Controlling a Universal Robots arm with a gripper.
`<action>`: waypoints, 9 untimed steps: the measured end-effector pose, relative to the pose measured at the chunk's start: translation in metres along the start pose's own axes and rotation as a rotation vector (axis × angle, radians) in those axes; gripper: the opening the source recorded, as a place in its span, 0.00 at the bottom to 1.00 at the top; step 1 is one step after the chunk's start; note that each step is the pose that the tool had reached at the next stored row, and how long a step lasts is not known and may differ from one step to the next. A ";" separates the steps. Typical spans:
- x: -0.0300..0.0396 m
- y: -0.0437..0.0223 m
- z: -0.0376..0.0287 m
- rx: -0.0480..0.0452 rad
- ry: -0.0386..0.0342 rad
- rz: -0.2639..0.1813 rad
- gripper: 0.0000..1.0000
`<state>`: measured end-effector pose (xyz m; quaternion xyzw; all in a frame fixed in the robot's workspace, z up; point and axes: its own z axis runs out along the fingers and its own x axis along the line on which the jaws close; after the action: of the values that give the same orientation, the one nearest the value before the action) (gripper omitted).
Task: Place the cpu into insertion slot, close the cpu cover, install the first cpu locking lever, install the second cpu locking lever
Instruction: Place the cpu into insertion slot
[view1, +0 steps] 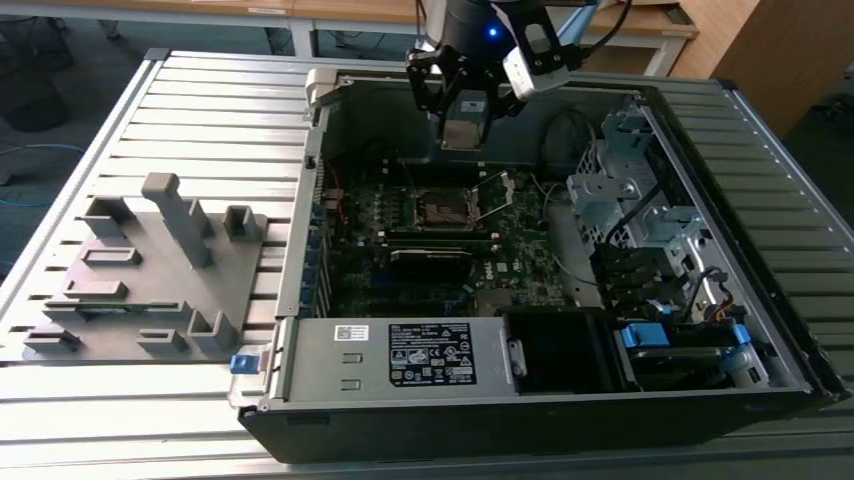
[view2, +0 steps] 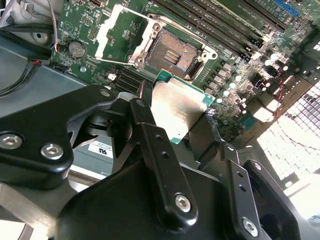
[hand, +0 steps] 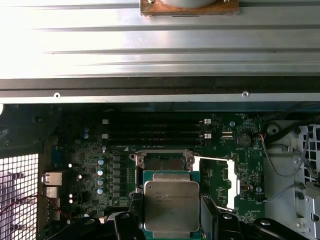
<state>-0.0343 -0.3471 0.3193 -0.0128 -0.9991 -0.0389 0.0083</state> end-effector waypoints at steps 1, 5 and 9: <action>0.0000 0.0000 0.0001 -0.0001 0.0000 0.000 0.54; 0.0000 -0.0002 0.0020 -0.0005 -0.0002 0.000 0.54; 0.0000 -0.0002 0.0023 -0.0002 0.0000 0.000 0.54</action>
<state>-0.0343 -0.3472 0.3169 -0.0128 -0.9991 -0.0390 0.0083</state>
